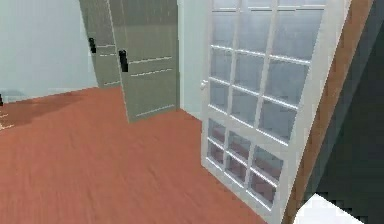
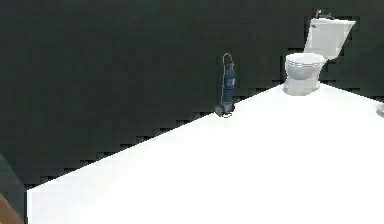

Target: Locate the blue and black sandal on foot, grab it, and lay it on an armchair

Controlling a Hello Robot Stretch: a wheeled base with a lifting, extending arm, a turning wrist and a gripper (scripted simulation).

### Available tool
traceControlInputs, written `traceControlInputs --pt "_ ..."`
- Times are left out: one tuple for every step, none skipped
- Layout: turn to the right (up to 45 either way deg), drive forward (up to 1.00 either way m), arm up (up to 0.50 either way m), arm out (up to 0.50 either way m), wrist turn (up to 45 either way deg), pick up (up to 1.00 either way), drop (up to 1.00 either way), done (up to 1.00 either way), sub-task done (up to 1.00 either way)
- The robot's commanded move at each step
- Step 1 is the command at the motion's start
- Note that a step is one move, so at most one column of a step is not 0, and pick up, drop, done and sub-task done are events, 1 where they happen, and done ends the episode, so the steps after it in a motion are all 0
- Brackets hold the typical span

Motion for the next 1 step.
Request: traceControlInputs --pt "3.0 0.0 0.0 0.0 0.0 0.0 0.0 0.0 0.0"
